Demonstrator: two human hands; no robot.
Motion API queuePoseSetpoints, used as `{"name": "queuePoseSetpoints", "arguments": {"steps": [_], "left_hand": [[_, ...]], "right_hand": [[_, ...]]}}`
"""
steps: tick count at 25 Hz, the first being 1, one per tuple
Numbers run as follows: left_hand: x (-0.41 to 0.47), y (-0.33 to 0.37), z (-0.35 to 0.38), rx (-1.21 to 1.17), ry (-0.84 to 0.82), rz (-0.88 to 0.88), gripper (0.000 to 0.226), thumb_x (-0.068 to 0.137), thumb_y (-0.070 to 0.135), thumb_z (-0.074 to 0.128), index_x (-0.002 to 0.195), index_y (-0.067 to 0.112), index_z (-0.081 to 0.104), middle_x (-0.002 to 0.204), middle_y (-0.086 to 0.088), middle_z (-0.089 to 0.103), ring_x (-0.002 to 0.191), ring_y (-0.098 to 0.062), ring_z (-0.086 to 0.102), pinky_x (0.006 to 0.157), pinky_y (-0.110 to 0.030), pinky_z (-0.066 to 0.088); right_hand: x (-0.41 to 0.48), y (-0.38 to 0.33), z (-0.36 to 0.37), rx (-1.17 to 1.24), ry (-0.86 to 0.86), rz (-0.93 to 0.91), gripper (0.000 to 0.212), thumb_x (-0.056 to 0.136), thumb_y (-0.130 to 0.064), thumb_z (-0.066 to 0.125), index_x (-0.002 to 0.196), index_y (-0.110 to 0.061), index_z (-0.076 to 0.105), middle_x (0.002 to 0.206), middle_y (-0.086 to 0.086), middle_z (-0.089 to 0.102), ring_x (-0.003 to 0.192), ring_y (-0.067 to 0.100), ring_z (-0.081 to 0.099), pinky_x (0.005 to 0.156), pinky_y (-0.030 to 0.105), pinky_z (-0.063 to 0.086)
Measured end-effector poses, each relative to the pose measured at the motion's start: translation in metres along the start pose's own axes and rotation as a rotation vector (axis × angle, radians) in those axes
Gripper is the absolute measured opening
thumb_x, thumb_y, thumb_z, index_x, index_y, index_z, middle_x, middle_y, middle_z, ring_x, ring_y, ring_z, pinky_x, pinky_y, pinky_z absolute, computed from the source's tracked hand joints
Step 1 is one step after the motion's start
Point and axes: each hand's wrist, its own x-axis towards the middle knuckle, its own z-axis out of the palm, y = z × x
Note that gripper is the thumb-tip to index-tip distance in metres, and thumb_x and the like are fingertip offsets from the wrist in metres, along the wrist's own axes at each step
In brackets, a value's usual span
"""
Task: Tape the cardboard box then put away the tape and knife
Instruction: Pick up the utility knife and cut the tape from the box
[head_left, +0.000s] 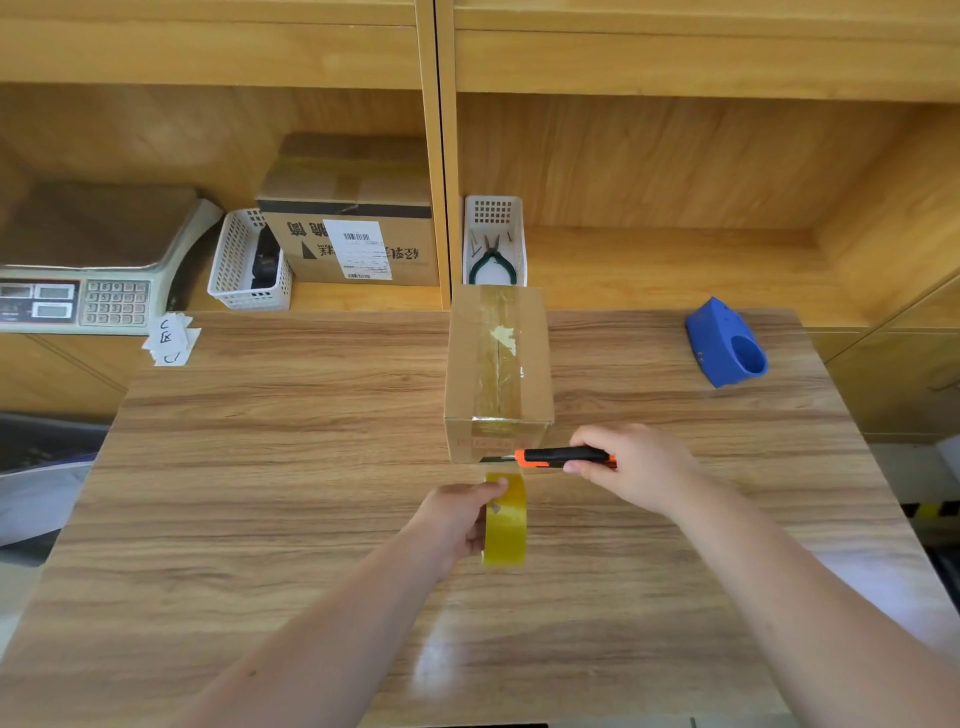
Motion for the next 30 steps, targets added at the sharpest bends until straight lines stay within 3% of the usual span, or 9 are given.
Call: {"name": "queuePoseSetpoints", "arguments": {"steps": [6, 11, 15, 19, 24, 28, 30], "left_hand": [[0.002, -0.003, -0.003, 0.011, 0.013, -0.003, 0.035, 0.082, 0.025, 0.077, 0.108, 0.005, 0.068, 0.105, -0.016, 0.074, 0.090, -0.029, 0.074, 0.080, -0.041, 0.060], [0.000, -0.006, -0.006, 0.010, 0.006, -0.003, 0.035, 0.082, 0.024, 0.077, 0.109, 0.004, 0.068, 0.110, -0.018, 0.073, 0.093, -0.031, 0.073, 0.083, -0.044, 0.060], [-0.001, -0.006, -0.008, -0.001, 0.010, -0.015, 0.036, 0.081, 0.022, 0.077, 0.111, 0.005, 0.066, 0.108, -0.017, 0.073, 0.092, -0.029, 0.073, 0.074, -0.039, 0.060], [-0.004, -0.007, -0.006, -0.024, 0.007, -0.018, 0.031, 0.082, 0.018, 0.077, 0.109, 0.006, 0.068, 0.108, -0.017, 0.073, 0.090, -0.027, 0.071, 0.081, -0.039, 0.059], [-0.007, -0.009, -0.011, -0.007, 0.036, 0.025, 0.025, 0.080, 0.016, 0.078, 0.102, 0.006, 0.070, 0.088, -0.011, 0.071, 0.074, -0.021, 0.067, 0.065, -0.029, 0.054], [-0.009, -0.013, -0.022, 0.132, 0.086, 0.068, 0.031, 0.073, 0.025, 0.082, 0.099, 0.010, 0.074, 0.092, -0.015, 0.071, 0.080, -0.024, 0.064, 0.084, -0.040, 0.056], [-0.011, -0.015, -0.028, 0.262, 0.132, 0.130, 0.024, 0.072, 0.029, 0.083, 0.085, 0.012, 0.074, 0.084, -0.012, 0.071, 0.075, -0.023, 0.061, 0.081, -0.036, 0.054]], "right_hand": [[0.002, -0.005, 0.001, -0.046, 0.000, -0.034, 0.024, 0.093, -0.054, 0.047, 0.104, -0.036, 0.058, 0.089, -0.012, 0.063, 0.082, 0.011, 0.055, 0.063, 0.031, 0.046], [-0.009, 0.007, -0.003, -0.044, 0.042, -0.022, 0.024, 0.092, -0.053, 0.050, 0.102, -0.033, 0.059, 0.088, -0.013, 0.062, 0.082, 0.011, 0.055, 0.063, 0.030, 0.045], [-0.012, 0.009, 0.003, -0.064, 0.037, -0.006, 0.025, 0.091, -0.055, 0.049, 0.102, -0.035, 0.059, 0.087, -0.013, 0.062, 0.080, 0.012, 0.056, 0.065, 0.031, 0.048], [-0.008, 0.000, 0.015, -0.068, 0.024, -0.012, 0.025, 0.092, -0.056, 0.047, 0.102, -0.035, 0.057, 0.082, -0.013, 0.061, 0.074, 0.012, 0.054, 0.062, 0.030, 0.047], [-0.014, 0.004, 0.020, -0.043, 0.029, 0.025, 0.025, 0.091, -0.056, 0.047, 0.102, -0.036, 0.056, 0.079, -0.009, 0.063, 0.072, 0.013, 0.055, 0.061, 0.031, 0.049], [-0.028, 0.002, 0.029, 0.161, 0.068, 0.186, 0.017, 0.090, -0.052, 0.054, 0.094, -0.036, 0.058, 0.072, -0.007, 0.061, 0.064, 0.012, 0.054, 0.057, 0.031, 0.044], [-0.032, -0.001, 0.043, 0.373, 0.110, 0.272, 0.013, 0.088, -0.046, 0.061, 0.090, -0.033, 0.063, 0.075, -0.007, 0.063, 0.066, 0.011, 0.054, 0.059, 0.030, 0.041]]}}
